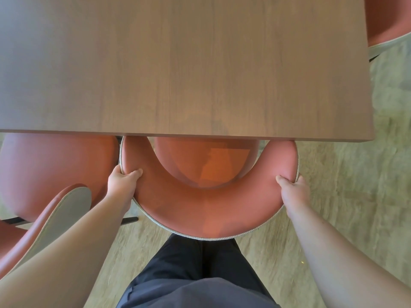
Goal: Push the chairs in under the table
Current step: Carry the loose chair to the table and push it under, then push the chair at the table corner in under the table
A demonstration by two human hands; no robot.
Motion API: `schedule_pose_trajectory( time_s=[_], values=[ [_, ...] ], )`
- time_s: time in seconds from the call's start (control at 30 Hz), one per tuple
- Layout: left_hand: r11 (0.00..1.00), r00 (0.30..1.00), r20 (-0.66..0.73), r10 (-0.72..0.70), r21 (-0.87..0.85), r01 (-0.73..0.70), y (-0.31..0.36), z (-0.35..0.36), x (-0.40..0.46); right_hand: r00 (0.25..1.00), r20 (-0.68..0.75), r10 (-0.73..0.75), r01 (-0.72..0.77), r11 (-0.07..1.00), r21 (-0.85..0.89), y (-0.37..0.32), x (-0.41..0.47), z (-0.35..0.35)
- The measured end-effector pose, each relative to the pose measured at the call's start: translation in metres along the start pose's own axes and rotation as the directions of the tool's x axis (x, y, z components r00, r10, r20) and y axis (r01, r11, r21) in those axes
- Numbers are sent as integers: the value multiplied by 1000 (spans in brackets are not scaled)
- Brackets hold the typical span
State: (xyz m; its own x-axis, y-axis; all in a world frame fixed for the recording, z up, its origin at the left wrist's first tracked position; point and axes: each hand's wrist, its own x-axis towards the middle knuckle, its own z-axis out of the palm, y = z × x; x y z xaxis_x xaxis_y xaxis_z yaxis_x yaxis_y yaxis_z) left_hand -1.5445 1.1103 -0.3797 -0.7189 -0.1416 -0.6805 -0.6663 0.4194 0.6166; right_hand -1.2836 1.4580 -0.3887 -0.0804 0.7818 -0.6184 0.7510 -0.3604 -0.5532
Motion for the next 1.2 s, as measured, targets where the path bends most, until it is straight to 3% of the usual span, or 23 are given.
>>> schedule_pose_trajectory(
  time_s=[0.3,0.4,0.57,0.77,1.2],
  values=[
    [996,998,28,56,74,-58,-2,-17,-26,996,89,-24,26,999,-22,-3,-29,-14],
    [995,996,12,90,33,-90,5,-23,-46,993,87,-77,77,997,4,-10,-46,-22],
    [974,979,-10,205,102,-203,11,-20,-88,975,94,-200,200,980,9,-14,-79,-27],
    [969,969,-31,244,-24,-245,-1,-35,-132,889,255,-381,390,921,17,-13,-120,-30],
    [916,927,-190,322,-183,-356,-44,-150,-213,595,454,-664,679,717,158,-32,-242,-4]
  ],
)
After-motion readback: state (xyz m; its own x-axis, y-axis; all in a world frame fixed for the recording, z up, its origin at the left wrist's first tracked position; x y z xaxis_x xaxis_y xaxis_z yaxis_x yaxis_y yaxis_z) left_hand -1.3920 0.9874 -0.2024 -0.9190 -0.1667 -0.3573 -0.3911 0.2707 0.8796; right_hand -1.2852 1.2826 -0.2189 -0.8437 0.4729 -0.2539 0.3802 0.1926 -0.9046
